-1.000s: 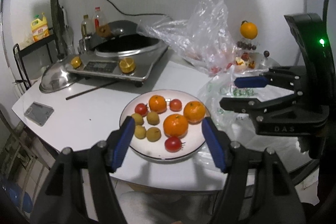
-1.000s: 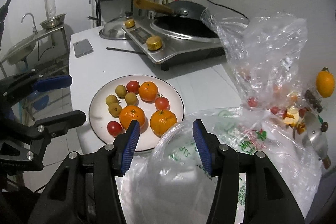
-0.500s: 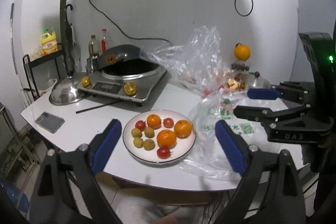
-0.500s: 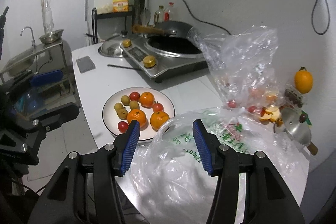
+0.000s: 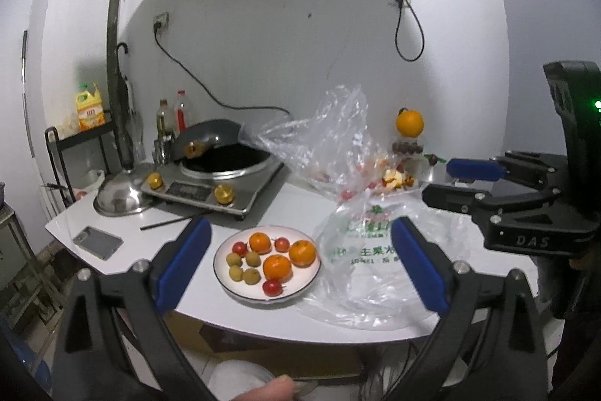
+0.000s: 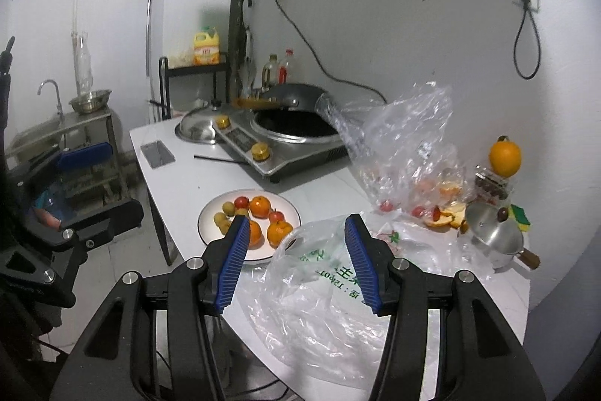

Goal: Organize fruits

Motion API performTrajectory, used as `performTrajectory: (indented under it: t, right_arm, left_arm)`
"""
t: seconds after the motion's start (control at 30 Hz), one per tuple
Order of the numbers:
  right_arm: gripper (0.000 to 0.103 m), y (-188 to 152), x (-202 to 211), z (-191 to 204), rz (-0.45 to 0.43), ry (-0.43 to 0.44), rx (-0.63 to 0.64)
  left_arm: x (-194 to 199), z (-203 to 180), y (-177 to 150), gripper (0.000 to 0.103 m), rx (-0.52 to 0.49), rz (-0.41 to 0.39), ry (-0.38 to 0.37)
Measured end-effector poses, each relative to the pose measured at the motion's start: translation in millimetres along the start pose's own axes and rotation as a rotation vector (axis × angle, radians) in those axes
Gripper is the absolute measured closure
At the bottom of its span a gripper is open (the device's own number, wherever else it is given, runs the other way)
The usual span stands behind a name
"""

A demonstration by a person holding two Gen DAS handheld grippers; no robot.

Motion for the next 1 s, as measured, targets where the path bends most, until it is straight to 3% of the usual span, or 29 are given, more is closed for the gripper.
performTrajectory:
  t: [0.3, 0.7, 0.87, 1.0]
  right_arm:
    - [0.04, 14.0, 51.4, 5.1, -0.107, -0.024, -0.013]
    - [0.038, 27.9, 122.6, 17.4, -0.246, -0.088, 0.003]
    - [0.029, 35.6, 146.9, 15.6, -0.303, -0.12, -0.011]
    - [0.028, 38.5, 160.3, 10.0, -0.336, -0.14, -0.03]
  left_arm:
    - [39.3, -18.4, 19.4, 0.005, -0.032, -0.078, 0.032]
    - [94.1, -24.7, 43.7, 0.005, -0.015, -0.208, 0.027]
    - [113.5, -24.7, 58.6, 0.001, -0.018, -0.259, 0.048]
    - [123.4, -30.3, 65.5, 0.001, -0.038, -0.281, 0.049]
Point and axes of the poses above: each gripper's, at about its wrist camera, not at the fingertips, and x roughly against the way its jaws point, z to its left, y to its top, the point moved 1 cm from there along -x, roughly the way its jaws point, and after that the axes turned 6 degrees about -z, right-handed, at the moved point
